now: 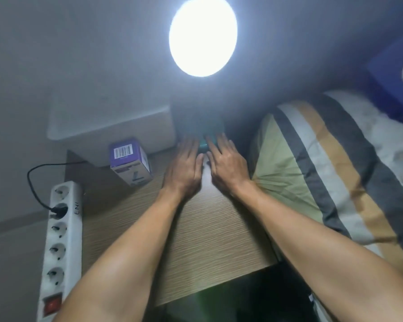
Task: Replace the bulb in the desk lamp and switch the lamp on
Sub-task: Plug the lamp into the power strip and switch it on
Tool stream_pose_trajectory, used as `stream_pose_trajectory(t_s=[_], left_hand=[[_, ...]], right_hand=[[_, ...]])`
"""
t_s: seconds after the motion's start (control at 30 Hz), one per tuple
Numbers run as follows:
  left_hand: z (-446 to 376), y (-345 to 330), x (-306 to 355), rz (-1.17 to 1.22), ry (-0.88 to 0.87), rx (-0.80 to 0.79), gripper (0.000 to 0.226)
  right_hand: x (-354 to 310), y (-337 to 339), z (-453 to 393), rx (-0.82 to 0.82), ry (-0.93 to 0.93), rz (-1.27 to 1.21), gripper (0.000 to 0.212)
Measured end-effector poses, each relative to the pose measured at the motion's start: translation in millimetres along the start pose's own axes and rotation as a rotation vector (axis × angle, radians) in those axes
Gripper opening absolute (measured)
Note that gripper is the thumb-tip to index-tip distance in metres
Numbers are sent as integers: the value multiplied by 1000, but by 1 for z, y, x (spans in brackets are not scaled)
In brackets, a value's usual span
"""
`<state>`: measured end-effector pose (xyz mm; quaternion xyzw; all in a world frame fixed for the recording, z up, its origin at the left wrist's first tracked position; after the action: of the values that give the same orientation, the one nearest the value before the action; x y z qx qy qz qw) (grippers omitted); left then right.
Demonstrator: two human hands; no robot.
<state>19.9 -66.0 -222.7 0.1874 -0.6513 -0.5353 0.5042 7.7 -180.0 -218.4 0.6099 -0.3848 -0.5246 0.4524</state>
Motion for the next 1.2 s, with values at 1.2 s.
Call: stream_pose_trajectory(t_s=[1.2], left_hand=[[-4, -7, 3, -199, 23, -150, 71]], right_hand=[[-13, 17, -16, -235, -54, 78, 57]])
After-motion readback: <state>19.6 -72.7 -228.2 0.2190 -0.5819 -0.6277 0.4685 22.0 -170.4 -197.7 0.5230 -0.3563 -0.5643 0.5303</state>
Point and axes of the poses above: each hand's wrist, its own z-axis away from the middle knuckle, its own y-axis out of the back of the hand, x = y × z, the point moved 9 cm from there along -z, towards the middle knuckle, and after that the axes turned 15 degrees about -x, right-handed, at the moved point
